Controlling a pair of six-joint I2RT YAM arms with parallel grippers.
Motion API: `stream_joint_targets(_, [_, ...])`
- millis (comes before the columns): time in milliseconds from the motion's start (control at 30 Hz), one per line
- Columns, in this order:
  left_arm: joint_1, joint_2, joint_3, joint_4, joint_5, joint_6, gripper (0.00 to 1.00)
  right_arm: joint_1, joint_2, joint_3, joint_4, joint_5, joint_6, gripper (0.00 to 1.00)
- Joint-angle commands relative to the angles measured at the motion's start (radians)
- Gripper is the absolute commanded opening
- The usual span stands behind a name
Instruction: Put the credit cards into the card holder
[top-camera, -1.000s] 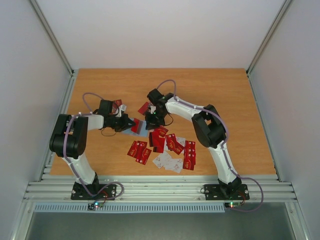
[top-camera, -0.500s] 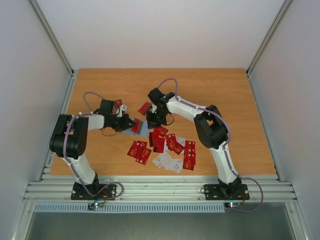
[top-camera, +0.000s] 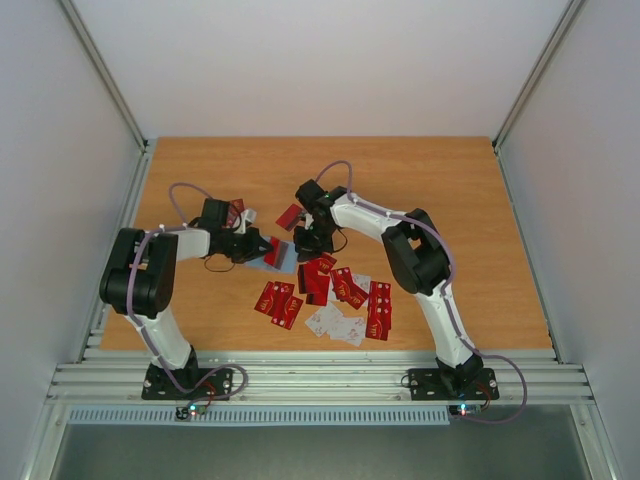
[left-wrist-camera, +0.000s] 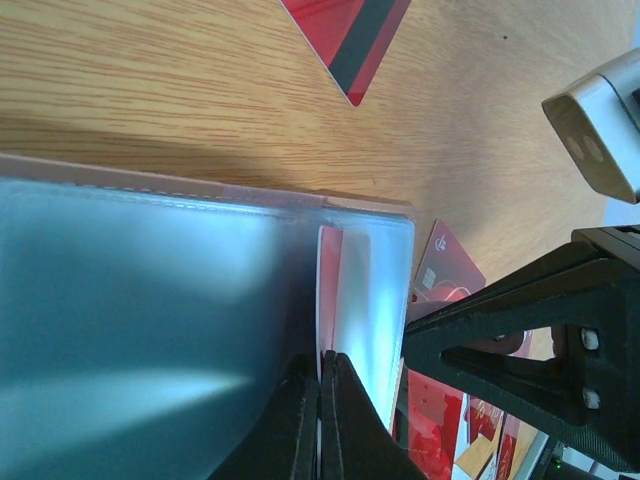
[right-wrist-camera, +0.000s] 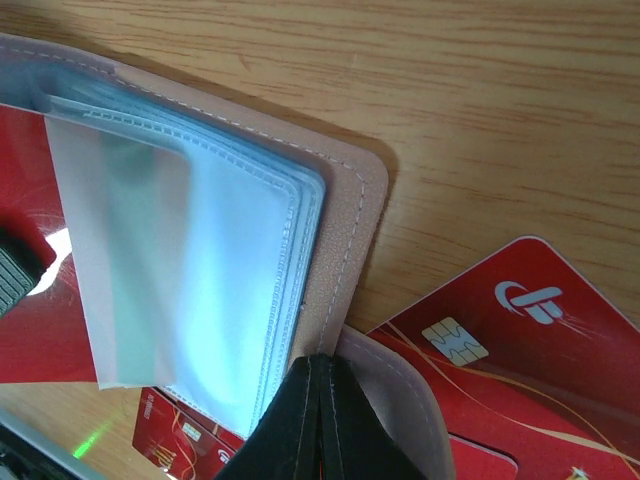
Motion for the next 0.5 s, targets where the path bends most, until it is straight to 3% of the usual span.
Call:
stream_joint_targets(0, [-0.028, 0.04, -0.005, -0.021, -0.027, 0.023, 0.0, 0.002, 0.054, 0.033, -0.007, 0.002, -0.004, 0.01])
stream_joint_targets(300, [-0.039, 0.04, 0.004, -0.042, -0.037, 0.024, 0.03, 0.001, 0.06, 0.037, -0.007, -0.007, -0.011, 0.01])
stream_joint_targets(467, [-0.04, 0.022, 0.028, -0.11, -0.076, 0.054, 0.17, 0.001, 0.056, 0.035, -0.006, -0.014, -0.014, 0.01])
